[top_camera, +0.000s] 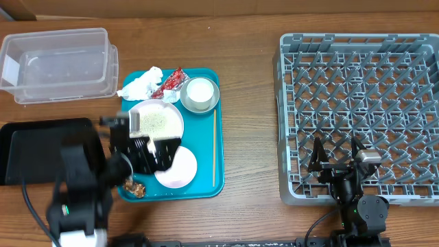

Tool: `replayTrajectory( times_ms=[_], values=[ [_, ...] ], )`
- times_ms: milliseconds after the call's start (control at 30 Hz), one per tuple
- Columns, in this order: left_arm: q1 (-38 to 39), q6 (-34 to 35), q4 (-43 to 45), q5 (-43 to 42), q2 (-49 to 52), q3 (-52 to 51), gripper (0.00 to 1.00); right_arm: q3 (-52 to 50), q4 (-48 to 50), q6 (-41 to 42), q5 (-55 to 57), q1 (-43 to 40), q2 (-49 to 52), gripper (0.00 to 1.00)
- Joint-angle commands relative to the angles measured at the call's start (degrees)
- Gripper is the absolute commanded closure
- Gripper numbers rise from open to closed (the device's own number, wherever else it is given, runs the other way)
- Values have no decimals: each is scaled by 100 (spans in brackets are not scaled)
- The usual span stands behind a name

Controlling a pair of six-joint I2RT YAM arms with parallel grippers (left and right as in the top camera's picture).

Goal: Sort waste into correct bins and load items into the dishwasher
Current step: 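Grasp the rim of the white plate with the left gripper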

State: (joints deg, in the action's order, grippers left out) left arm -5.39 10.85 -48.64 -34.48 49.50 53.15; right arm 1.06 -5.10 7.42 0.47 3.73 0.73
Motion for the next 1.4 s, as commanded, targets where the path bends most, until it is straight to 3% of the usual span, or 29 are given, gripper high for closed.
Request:
replayTrajectory(
  times_ms=[0,200,433,467,567,733,1200,1367],
  values=[
    [-39,-573,-363,579,815,774,0,-59,39,-37,76,-26,-57,0],
    [-48,-328,-649,1502,1700,883,0,-59,39,-37,76,-26,-57,0],
    [-50,-55,-1292,1797,2579,883,3,-59,39,-37,76,-26,-57,0],
    [-50,-20,-1331,1989,2671,883,36,-59,39,-37,76,-26,-57,0],
    [-55,514,-1351,2870,2962,883,95,-59,39,-37,76,-26,-57,0],
    [-55,1169,-1213,3788,3410,874,96,-59,39,-37,76,-26,-57,0],
    [306,1163,-946,3230,4607,708,96,-59,39,-37,76,-26,-57,0],
    [411,852,-848,2599,4795,706,96,-59,39,-37,76,-26,-57,0]
  ],
)
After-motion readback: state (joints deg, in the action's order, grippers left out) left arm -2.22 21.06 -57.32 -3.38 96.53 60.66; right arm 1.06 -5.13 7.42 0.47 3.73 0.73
